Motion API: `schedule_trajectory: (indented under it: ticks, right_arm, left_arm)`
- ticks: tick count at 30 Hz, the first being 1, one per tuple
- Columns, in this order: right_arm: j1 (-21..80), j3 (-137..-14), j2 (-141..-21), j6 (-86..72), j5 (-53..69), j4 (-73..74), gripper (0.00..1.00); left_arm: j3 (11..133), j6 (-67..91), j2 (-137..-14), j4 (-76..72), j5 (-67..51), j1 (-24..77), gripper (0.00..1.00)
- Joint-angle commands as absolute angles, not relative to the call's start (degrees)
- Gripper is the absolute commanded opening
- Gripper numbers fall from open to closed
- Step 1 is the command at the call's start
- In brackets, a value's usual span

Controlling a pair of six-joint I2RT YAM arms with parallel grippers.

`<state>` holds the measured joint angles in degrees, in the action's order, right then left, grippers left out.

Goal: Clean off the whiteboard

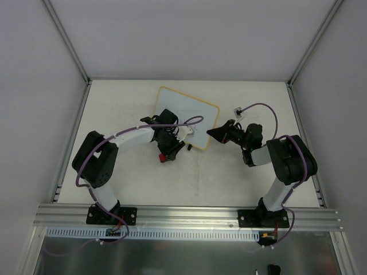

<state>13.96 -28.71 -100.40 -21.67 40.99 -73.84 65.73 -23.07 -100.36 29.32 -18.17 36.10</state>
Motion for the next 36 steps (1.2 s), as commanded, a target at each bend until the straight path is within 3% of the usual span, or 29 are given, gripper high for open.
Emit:
schedule_trajectory:
  ticks: [1, 9, 15, 17, 27, 32, 36]
  right_arm:
    - [13.89, -30.76, -98.61, -22.59, 40.96, -87.89, 0.09]
    - [14.06, -30.94, -98.70, -22.67, 41.05, -87.80, 0.09]
    - [14.33, -31.03, -98.79, -22.85, 41.13, -87.80, 0.09]
    - [14.41, -31.03, -98.79, -22.85, 41.22, -87.80, 0.09]
    - [14.59, -30.85, -98.35, -22.85, 41.22, -87.80, 0.08]
    - [14.68, -30.94, -98.70, -22.94, 41.13, -87.80, 0.08]
    - [14.77, -31.11, -99.05, -22.94, 41.22, -87.80, 0.08]
  left_arm:
    - [65.93, -15.74, -95.11, 30.32, -16.44, 35.24, 0.26]
    - [59.43, -7.48, -85.11, 25.15, -15.30, 34.72, 0.10]
    - [46.94, 4.70, -70.17, 16.00, -5.73, 28.16, 0.07]
    - [45.36, 8.33, -68.56, 15.91, -0.91, 25.68, 0.00]
    - [41.40, 29.08, -72.50, 18.19, -0.44, 12.75, 0.00]
    - [40.52, 28.57, -76.28, 18.46, 2.20, 10.11, 0.00]
    - [40.25, 29.44, -77.95, 18.98, 1.67, 9.49, 0.06]
